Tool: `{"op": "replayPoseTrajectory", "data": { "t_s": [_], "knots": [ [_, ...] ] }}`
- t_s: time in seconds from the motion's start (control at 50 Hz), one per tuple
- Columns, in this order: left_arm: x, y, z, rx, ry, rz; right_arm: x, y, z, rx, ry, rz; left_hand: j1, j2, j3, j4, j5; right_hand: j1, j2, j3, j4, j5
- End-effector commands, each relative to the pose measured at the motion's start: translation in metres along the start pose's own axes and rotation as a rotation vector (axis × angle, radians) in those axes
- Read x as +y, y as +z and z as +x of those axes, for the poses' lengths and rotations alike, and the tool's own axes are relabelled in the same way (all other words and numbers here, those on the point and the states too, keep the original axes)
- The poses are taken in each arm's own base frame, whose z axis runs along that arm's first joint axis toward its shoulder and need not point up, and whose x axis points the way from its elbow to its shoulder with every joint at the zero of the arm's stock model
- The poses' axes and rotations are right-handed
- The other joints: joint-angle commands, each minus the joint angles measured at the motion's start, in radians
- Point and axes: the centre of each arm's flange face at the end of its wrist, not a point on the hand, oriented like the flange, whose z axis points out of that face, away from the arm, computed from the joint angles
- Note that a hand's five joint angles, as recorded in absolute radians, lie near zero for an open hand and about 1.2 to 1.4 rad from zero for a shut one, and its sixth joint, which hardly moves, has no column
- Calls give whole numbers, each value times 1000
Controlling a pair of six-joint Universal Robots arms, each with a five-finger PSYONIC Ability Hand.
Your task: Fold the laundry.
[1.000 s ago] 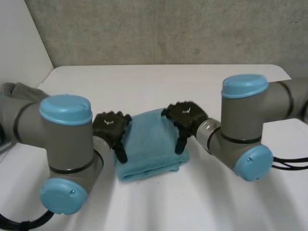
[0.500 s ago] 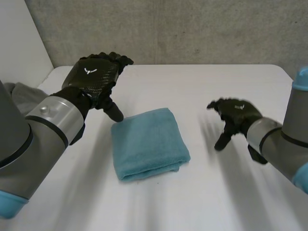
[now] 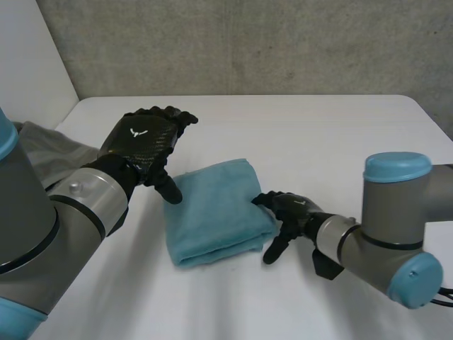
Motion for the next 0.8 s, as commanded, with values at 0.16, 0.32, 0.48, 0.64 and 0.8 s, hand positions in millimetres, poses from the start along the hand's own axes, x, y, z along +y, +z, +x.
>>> {"op": "replayPoseTrajectory", "data": {
  "t_s": [0.16, 0.32, 0.48, 0.64, 0.8],
  "knots": [
    [3, 1, -1, -6, 0, 0, 5, 21, -24, -27, -41, 9, -2, -8, -17, -7, -27, 254, 204, 212, 190, 181],
    [3, 2, -2, -6, 0, 2, 3, 31, -24, -4, -49, 26, -2, -8, -17, -7, -27, 401, 351, 359, 337, 327],
    [3, 3, -2, -8, 0, 6, -3, 35, -24, 3, -53, 50, -2, -8, -17, -7, -27, 662, 612, 620, 598, 589],
    [3, 3, -1, -7, 0, 8, -17, 42, -24, 4, -49, 101, -2, -8, -17, -7, -27, 1009, 958, 967, 945, 935],
    [4, 4, -4, -14, -1, 4, -20, 39, -25, 5, -41, 84, 1, -5, -14, -4, -24, 360, 310, 318, 296, 286]
  ]
}}
